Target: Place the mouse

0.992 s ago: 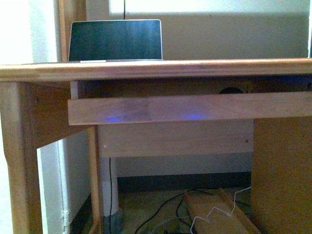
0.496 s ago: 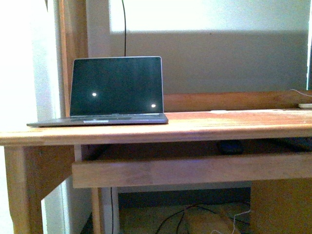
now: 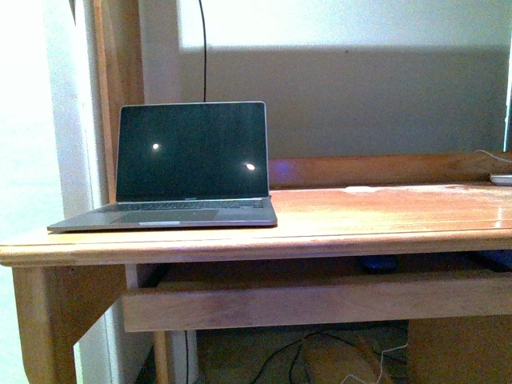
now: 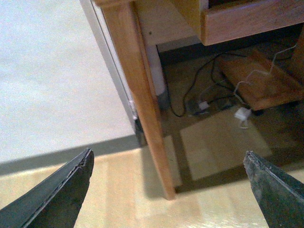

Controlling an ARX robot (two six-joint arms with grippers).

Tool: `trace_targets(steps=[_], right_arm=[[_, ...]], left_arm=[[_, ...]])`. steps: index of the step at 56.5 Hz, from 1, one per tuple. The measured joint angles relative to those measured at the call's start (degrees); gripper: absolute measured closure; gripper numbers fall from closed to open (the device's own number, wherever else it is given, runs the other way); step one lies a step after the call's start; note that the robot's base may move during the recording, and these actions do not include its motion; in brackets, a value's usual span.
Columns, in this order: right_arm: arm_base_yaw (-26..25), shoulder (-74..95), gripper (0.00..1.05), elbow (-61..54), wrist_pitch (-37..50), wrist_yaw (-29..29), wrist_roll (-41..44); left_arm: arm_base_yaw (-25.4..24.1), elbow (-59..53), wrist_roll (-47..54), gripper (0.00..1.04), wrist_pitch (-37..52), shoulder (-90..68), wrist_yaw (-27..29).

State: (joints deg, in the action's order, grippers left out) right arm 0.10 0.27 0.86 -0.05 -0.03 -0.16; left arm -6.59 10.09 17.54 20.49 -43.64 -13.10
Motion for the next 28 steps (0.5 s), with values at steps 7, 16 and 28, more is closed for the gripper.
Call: trace_targets(steps=[7,16,28], right_arm=[[0.00,0.00,0.07,0.00,0.00,0.00,0.00],[0.00,0.00,0.07,0.00,0.00,0.00,0.00],[0.00,0.00,0.07,0.00,0.00,0.00,0.00]], left_arm=[[0.31,5.79,17.46,0.08,17.86,-19.74,-0.70],[2.58,11.74,32.68,0.08,30.88,-35.17,-2.40],[4.44,19.15,48.22,0.08,37.92,-49.37,-5.40]])
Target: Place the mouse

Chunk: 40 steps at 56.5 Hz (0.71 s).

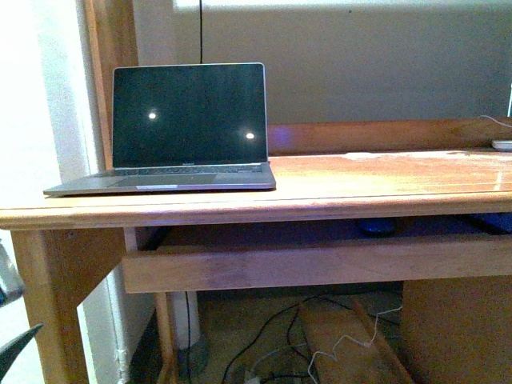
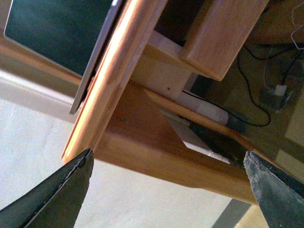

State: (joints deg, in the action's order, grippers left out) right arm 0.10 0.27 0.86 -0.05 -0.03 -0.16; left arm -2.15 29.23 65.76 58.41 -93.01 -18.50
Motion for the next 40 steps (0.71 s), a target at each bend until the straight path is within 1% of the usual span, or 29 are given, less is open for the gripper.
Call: trace_targets(steps=[7,17,27,40], right_arm=[[0.00,0.00,0.07,0.00,0.00,0.00,0.00],[0.00,0.00,0.07,0.00,0.00,0.00,0.00],[0.00,0.00,0.07,0.00,0.00,0.00,0.00],[0.00,0.00,0.07,0.00,0.00,0.00,0.00]], left_arm=[[0.46,5.01,6.10,0.08,0.55,-6.69,-2.23],[1.31,12.81,10.75,0.08,0.46,-13.55,-6.01],[2.82,18.97,12.22,0.08,-1.05,-18.05,-8.81],[5.79,23.69,12.22,0.08,-2.12,-22.18,-11.23]])
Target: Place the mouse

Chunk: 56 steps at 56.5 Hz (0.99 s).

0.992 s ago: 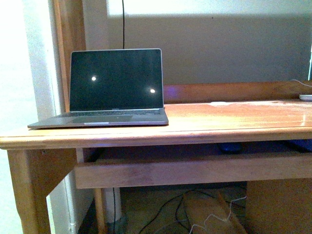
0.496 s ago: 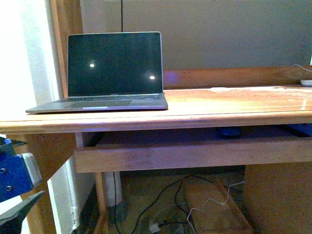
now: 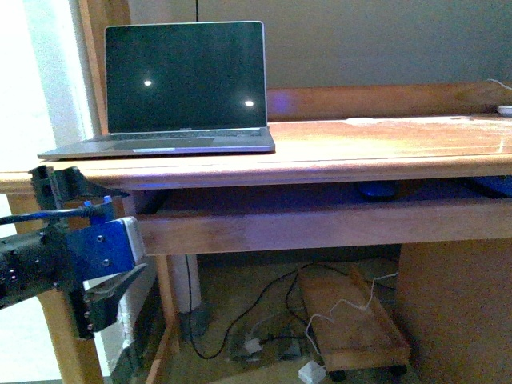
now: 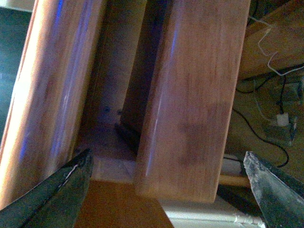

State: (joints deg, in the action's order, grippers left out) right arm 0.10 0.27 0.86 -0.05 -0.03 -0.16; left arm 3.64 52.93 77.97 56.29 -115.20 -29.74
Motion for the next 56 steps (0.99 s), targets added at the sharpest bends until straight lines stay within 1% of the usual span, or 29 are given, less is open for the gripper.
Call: trace_targets(steps=[9,15,24,34,37,43,46,50,52,55,56], right_arm=[[0.00,0.00,0.07,0.00,0.00,0.00,0.00],[0.00,0.00,0.07,0.00,0.00,0.00,0.00],[0.00,0.00,0.07,0.00,0.00,0.00,0.00],[0.00,0.00,0.07,0.00,0.00,-0.02,0.00],[0.00,0.00,0.07,0.00,0.00,0.00,0.00],[0.00,0.00,0.07,0.00,0.00,0.00,0.00],[0.00,0.00,0.07,0.00,0.00,0.00,0.00],[0.00,0.00,0.07,0.00,0.00,0.00,0.00],[0.00,0.00,0.07,0.00,0.00,0.00,0.00],[0.00,0.00,0.07,0.00,0.00,0.00,0.00],[0.00,0.00,0.07,0.00,0.00,-0.02,0.00]], left_arm=[[1.62,1.79,-0.09,0.08,0.15,-2.14,-1.60],[2.01,3.06,-0.07,0.08,0.15,-3.80,-1.29],[1.81,4.35,0.72,0.08,-0.90,-6.10,2.10],[1.44,3.72,1.99,0.08,-6.82,-5.03,5.01],[1.73,2.60,-0.07,0.08,-11.26,-2.73,5.79],[2.47,0.11,-4.98,0.08,-21.11,2.97,5.16],[2.93,-1.14,-7.26,0.08,-27.02,6.43,3.91],[3.87,-3.87,-10.88,0.08,-39.17,13.84,1.31],[4.17,-5.27,-13.07,0.07,-42.25,16.63,0.04],[5.22,-8.11,-18.53,0.08,-45.16,20.55,-2.29],[5.40,-8.52,-18.86,0.08,-45.51,21.00,-2.36]])
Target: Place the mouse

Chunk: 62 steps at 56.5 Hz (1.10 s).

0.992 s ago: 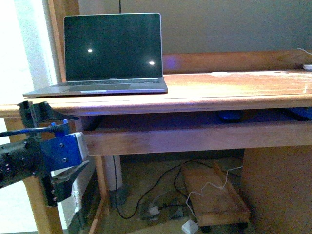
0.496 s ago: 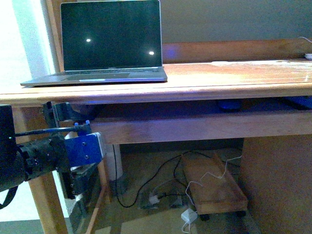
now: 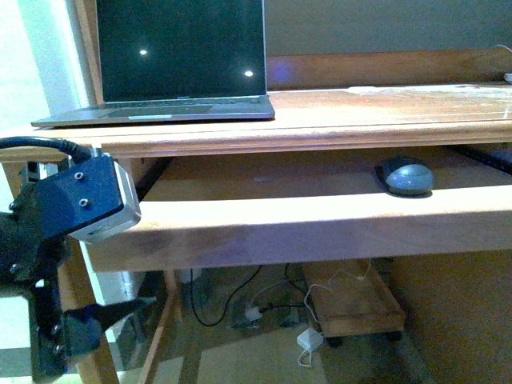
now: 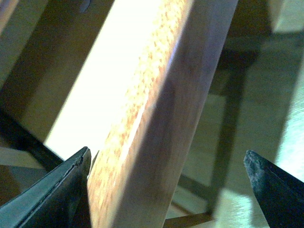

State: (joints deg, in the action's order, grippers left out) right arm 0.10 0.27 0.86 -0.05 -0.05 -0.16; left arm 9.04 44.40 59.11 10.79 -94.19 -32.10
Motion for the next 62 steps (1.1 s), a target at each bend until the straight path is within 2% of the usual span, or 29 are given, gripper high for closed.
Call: trace_targets(steps=[9,13,20,23,27,32,41,45,49,54,56,58,62], right_arm=[[0.00,0.00,0.07,0.00,0.00,0.02,0.00],[0.00,0.00,0.07,0.00,0.00,0.02,0.00],[0.00,0.00,0.07,0.00,0.00,0.02,0.00],[0.00,0.00,0.07,0.00,0.00,0.02,0.00],[0.00,0.00,0.07,0.00,0.00,0.02,0.00],[0.00,0.00,0.07,0.00,0.00,0.02,0.00],[0.00,0.00,0.07,0.00,0.00,0.02,0.00],[0.00,0.00,0.07,-0.02,0.00,0.02,0.00],[0.00,0.00,0.07,0.00,0.00,0.02,0.00],[0.00,0.00,0.07,0.00,0.00,0.02,0.00],[0.00,0.00,0.07,0.00,0.00,0.02,0.00],[0.00,0.00,0.07,0.00,0.00,0.02,0.00],[0.00,0.00,0.07,0.00,0.00,0.02,0.00]], left_arm=[[2.60,-3.50,-13.70,0.08,-2.38,6.45,-4.81],[4.00,-5.01,-26.71,0.08,-1.16,10.01,-8.22],[4.72,-6.78,-43.80,0.08,3.34,13.86,-10.58],[4.79,-6.82,-54.82,0.08,6.58,16.85,-10.38],[4.79,-6.78,-66.05,0.08,7.91,22.47,-6.03],[4.22,-6.80,-71.78,0.08,3.28,27.87,7.10],[2.91,-12.61,-68.74,0.08,-5.64,40.87,26.84],[4.24,-16.37,-66.42,0.08,-11.15,50.12,33.38],[6.38,-19.54,-64.81,0.08,-15.72,57.33,36.50],[9.94,-27.08,-62.03,0.20,-7.63,66.45,47.17],[10.82,-29.20,-61.46,0.26,-7.28,70.55,50.18],[11.23,-30.86,-61.09,0.31,-8.87,74.62,51.84],[10.80,-33.73,-60.59,0.41,-10.19,81.50,51.56]])
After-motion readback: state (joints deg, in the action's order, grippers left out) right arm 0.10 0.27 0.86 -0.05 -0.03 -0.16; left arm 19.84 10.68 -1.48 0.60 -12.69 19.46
